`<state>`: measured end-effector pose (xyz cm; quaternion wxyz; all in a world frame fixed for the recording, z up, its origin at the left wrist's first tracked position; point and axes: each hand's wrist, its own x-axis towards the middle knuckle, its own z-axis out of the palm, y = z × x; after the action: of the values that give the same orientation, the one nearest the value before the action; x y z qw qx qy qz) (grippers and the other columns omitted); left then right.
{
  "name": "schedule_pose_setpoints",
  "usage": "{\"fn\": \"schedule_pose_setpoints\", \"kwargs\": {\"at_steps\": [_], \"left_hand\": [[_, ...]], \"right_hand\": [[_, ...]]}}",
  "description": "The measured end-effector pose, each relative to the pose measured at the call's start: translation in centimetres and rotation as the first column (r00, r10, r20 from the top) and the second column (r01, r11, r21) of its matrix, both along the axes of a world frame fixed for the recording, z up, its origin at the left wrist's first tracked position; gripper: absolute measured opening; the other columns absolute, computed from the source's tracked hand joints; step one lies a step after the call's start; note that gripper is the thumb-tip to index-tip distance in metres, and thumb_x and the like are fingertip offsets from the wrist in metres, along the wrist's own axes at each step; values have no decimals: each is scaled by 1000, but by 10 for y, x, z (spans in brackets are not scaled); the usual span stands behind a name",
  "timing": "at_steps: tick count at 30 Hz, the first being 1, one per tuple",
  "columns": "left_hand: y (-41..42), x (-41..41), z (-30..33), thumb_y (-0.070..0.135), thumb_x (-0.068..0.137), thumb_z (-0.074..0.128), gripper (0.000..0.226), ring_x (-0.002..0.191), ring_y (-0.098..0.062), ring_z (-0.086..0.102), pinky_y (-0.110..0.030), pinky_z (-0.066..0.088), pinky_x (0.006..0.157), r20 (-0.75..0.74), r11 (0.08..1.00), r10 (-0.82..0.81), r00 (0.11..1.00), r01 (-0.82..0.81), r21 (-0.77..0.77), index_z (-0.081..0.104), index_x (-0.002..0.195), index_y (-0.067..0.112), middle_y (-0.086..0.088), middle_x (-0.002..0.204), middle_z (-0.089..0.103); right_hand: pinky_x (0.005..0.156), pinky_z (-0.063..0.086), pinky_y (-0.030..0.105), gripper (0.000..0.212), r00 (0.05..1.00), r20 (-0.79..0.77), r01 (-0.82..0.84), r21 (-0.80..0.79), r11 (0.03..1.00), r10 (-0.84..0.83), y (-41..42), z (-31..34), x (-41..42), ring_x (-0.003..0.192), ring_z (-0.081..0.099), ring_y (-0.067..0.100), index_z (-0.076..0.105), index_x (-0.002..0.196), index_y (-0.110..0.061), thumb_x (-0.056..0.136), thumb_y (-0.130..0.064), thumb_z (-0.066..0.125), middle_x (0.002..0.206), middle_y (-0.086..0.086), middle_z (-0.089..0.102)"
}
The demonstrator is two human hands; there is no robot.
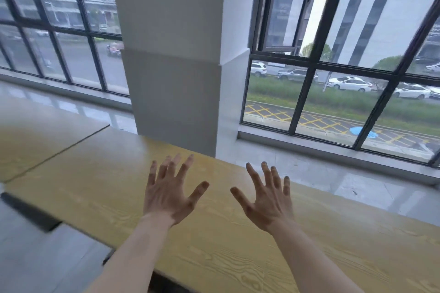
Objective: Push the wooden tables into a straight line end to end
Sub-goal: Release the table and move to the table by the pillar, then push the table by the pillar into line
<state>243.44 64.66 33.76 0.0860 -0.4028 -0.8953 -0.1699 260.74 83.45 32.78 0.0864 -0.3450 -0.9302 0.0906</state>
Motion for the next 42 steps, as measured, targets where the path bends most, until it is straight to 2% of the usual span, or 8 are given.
{"fn": "schedule_pose_setpoints", "kwargs": {"at_steps": [5, 10, 16, 21, 26, 34, 42], "left_hand": [[-143, -89, 12, 90, 82, 3, 92, 161, -22, 8, -49, -7, 129, -30, 986, 168, 985, -168, -13, 5, 163, 46, 2, 173, 16], [-259, -162, 19, 90, 83, 4, 91, 161, -23, 7, -49, -9, 129, -25, 957, 291, 956, -291, 14, 0, 163, 45, 1, 174, 13], [-355, -245, 14, 91, 85, 6, 92, 159, -26, 14, -51, -3, 130, -3, 920, 388, 922, -387, 58, 9, 163, 43, 0, 172, 21], [-414, -342, -3, 92, 83, 2, 94, 159, -25, 15, -48, -6, 129, -16, 891, 454, 891, -453, 39, 13, 162, 42, 0, 171, 24], [-450, -463, -14, 92, 83, 3, 94, 158, -25, 21, -52, 1, 130, -16, 874, 485, 874, -485, -28, 19, 161, 41, -1, 169, 29], [-493, -654, -6, 90, 85, 5, 93, 156, -27, 25, -52, 5, 130, -11, 864, 501, 866, -500, -62, 22, 161, 39, -4, 167, 33], [-514, -841, -47, 87, 87, 14, 89, 156, -29, 24, -53, 6, 130, 54, 929, 368, 928, -364, -70, 20, 161, 38, -5, 168, 30]], "right_hand": [[130, -8, 55, 109, 986, -40, -161, 14, 987, 161, -115, 10, -118, 164, -9, 24, 2, 164, -49, 69, -100, -7, 178, -2, -3], [129, -12, 56, 105, 945, -58, -322, 24, 947, 323, -219, 10, -227, 164, -8, 24, -1, 163, -50, 72, -101, -8, 178, -1, -3], [129, -9, 59, 101, 886, -54, -459, 40, 887, 461, -308, 7, -346, 164, -8, 27, -4, 163, -49, 77, -100, -4, 178, 1, -3], [129, -9, 59, 100, 847, -52, -528, 38, 848, 530, -363, -7, -464, 164, -9, 28, -7, 163, -50, 77, -100, -3, 178, 1, -7], [128, -13, 56, 99, 839, -47, -543, -11, 840, 542, -391, -29, -591, 164, -9, 28, -2, 164, -48, 79, -100, 2, 178, 2, -7], [130, -5, 61, 101, 863, -32, -504, -52, 862, 503, -422, -30, -775, 164, 0, 33, 2, 166, -45, 80, -99, 1, 178, 6, 1], [129, -8, 61, 98, 918, 21, -393, -84, 916, 396, -458, -69, -932, 164, -2, 31, 3, 165, -47, 81, -99, 5, 178, 5, 0]]}}
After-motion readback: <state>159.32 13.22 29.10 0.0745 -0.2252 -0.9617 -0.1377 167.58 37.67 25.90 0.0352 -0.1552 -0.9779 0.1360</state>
